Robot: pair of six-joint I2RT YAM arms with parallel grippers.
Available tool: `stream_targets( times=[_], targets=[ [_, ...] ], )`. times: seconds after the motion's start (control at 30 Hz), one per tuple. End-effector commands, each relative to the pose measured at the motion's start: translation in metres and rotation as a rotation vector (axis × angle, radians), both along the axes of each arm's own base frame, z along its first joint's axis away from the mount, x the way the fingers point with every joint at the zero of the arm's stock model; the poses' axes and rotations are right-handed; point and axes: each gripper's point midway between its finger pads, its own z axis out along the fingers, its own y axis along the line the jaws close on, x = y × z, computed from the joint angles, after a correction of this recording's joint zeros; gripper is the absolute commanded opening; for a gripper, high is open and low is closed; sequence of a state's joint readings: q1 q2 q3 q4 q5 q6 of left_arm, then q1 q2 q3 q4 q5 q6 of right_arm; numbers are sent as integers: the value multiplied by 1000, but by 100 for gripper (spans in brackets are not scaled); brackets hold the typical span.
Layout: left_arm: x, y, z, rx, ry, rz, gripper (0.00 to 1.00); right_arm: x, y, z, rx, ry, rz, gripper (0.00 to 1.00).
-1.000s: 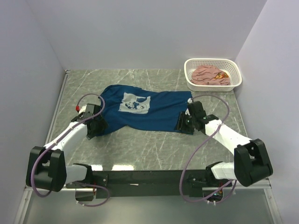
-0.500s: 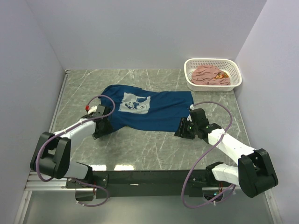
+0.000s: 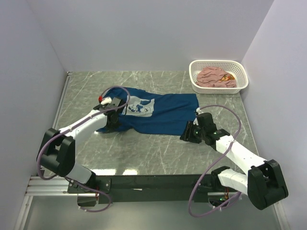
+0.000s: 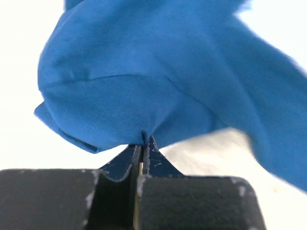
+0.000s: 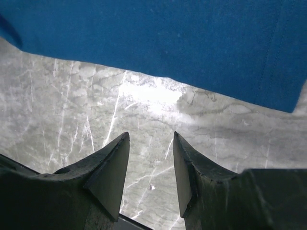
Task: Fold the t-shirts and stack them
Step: Flatten the tshirt out
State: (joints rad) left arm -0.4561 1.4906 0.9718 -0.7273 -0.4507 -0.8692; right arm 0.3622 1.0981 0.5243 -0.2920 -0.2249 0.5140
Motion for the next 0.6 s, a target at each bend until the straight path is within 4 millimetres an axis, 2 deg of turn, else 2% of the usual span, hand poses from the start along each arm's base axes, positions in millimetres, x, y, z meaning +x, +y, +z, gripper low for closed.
stream_targets(
  times=[0.0,0.03,0.1,0.13,0.2,0.23,0.3,0.33,0.37,0.4,0.43,0.47,0.5,0.53,0.57],
  targets=[
    [-16,-10,42,-35,40,-69,4,1,-4,10,-31,-38,12,49],
    [-16,-17,50,-63,46,-93,6,2,-5,12,-36,-47,15,49],
    [-16,-15,53,-40,77,-134,12,2,-7,14,-45,-54,12,49],
    [-7,-15,61,-39,59,-136,13,2,-8,15,-47,-59,13,49],
    [8,-5,59,-30,82,-137,15,2,-8,15,-50,-59,15,49],
    [25,-7,69,-47,46,-134,15,1,-8,15,-51,-60,17,49],
    [50,2,69,-34,26,-117,17,-1,-10,12,-56,-53,14,49],
    [71,2,80,-45,-30,-108,17,-1,-10,14,-55,-61,12,49],
    [83,4,70,-39,-9,-99,17,-1,-11,13,-56,-63,10,49],
    [94,8,70,-43,-14,-94,19,-2,-12,12,-61,-61,8,49],
    [117,4,83,-57,-78,-98,22,-2,-14,11,-68,-64,1,49],
    [129,4,75,-49,-75,-98,24,-3,-16,10,-75,-60,-2,49],
    [142,6,75,-44,-93,-100,34,-4,-17,9,-78,-60,-3,49],
    [158,4,84,-52,-132,-100,42,-4,-17,9,-81,-62,-5,49],
    [168,4,71,-49,-112,-97,50,-5,-19,8,-88,-60,-9,49]
  ],
)
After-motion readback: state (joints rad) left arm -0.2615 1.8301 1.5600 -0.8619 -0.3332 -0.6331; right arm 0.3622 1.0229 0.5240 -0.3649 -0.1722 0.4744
